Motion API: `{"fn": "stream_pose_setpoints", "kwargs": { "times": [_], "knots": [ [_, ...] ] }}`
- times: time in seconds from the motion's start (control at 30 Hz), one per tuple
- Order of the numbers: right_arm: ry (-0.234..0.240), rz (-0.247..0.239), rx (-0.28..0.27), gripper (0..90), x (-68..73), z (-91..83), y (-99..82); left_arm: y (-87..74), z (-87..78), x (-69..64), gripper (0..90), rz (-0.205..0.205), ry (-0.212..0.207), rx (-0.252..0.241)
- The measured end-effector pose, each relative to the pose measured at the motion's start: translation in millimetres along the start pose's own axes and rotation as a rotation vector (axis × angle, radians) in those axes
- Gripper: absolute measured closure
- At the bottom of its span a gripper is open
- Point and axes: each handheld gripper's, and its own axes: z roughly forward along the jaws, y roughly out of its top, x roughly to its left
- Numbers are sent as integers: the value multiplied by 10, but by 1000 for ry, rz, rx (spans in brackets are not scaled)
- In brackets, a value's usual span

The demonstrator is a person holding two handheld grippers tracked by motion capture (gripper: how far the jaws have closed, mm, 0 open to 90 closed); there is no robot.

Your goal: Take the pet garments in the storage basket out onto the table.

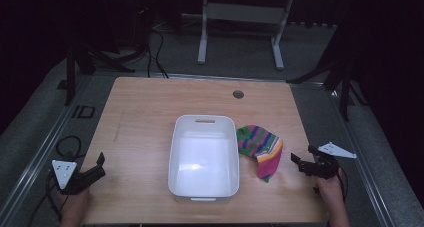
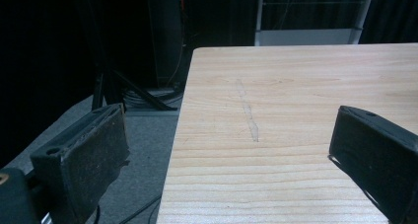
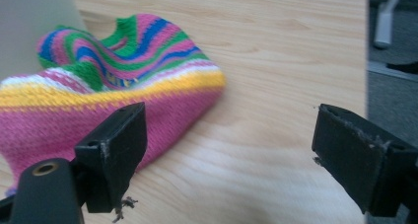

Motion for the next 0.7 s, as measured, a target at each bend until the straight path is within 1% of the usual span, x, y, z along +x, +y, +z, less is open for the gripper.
{"fn": "stream_pose_setpoints", "kwargs": {
  "times": [0.07, 0.13, 0.2, 0.3, 0.33, 0.5, 0.57, 0.6, 0.67, 0.7],
  "knots": [
    [-33, 14, -21, 135, -11, -50, -72, 0, 0, -3, 22, 1, 1, -1],
    [-53, 20, -34, 134, -11, -86, -127, -1, 0, -2, 21, 1, 1, -1],
    [-91, 26, -52, 134, -1, -125, -192, -1, 0, -2, 21, 0, 1, -2],
    [-125, 41, -69, 133, 7, -175, -272, -1, -1, -4, 21, 1, 3, -3],
    [-140, 36, -69, 134, 10, -188, -289, -1, -1, -4, 21, 1, 2, -3],
    [-207, 40, -67, 134, 46, -213, -382, -2, -4, -2, 21, -4, 0, -6],
    [-234, 56, -85, 135, 64, -229, -413, -2, -4, -4, 21, 0, 0, -4],
    [-241, 56, -96, 135, 74, -240, -421, -2, -4, -6, 21, 2, 3, -3],
    [-278, 47, -121, 135, 97, -260, -434, -2, -4, -9, 21, 4, 4, -2],
    [-284, 47, -124, 135, 101, -263, -437, -2, -4, -9, 22, 4, 3, -2]
  ]
}}
